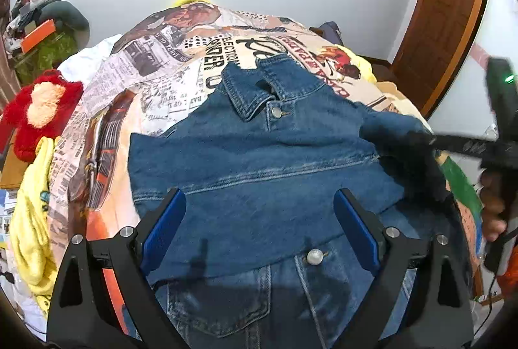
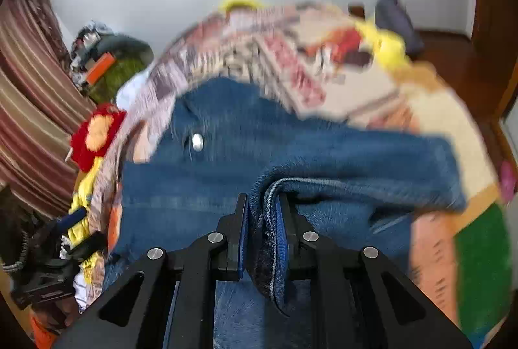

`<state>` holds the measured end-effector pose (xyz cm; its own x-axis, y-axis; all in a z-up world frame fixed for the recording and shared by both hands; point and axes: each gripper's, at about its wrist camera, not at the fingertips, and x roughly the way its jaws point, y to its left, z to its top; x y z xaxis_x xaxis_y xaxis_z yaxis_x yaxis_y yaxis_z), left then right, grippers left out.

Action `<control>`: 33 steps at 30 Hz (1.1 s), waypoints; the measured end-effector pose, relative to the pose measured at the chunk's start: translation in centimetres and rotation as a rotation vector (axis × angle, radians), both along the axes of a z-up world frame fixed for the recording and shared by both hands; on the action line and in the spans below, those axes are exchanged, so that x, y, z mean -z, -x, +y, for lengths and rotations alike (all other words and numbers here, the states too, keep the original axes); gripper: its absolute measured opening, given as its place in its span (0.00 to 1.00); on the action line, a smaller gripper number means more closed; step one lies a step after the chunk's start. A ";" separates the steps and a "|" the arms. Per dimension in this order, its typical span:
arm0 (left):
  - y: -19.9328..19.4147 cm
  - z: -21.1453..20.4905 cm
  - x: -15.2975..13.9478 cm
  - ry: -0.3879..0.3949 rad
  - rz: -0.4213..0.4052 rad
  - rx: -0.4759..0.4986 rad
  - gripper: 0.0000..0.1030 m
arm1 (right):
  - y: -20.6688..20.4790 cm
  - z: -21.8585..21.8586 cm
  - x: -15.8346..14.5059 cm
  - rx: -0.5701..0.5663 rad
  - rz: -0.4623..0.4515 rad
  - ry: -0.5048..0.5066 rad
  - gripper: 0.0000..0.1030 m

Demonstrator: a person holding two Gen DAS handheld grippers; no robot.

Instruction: Fold large clothes

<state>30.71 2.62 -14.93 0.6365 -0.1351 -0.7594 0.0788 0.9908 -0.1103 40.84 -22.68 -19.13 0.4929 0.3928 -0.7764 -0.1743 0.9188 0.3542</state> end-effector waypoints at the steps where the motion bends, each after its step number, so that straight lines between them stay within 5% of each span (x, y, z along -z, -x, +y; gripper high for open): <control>1: 0.2 0.0 0.1 -0.002 0.004 0.004 0.90 | 0.0 0.1 1.1 0.002 0.029 -0.009 0.13; 7: 0.7 -0.6 1.1 -0.029 0.031 0.027 0.90 | 1.9 0.8 4.4 -0.024 0.095 0.049 0.13; 16: -0.9 -4.3 0.5 -0.039 0.031 0.103 0.90 | 6.4 -1.6 1.4 -0.104 0.019 0.110 0.13; 21: -2.7 -8.8 -1.3 -0.037 0.008 0.199 0.90 | 7.1 -5.8 0.5 -0.070 0.057 0.009 0.13; 28: -5.7 -16.5 -2.3 0.067 0.064 0.413 0.90 | 8.3 -7.8 1.6 -0.051 0.046 0.036 0.14; 33: -8.0 -20.3 2.5 -0.081 0.174 0.421 0.90 | 8.9 -8.1 2.9 -0.038 0.037 0.033 0.14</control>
<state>38.67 -17.66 -17.42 0.4015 -0.2903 -0.8686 0.4631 0.8826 -0.0809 31.97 -30.81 -22.08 0.4487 0.3849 -0.8065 -0.1967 0.9229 0.3310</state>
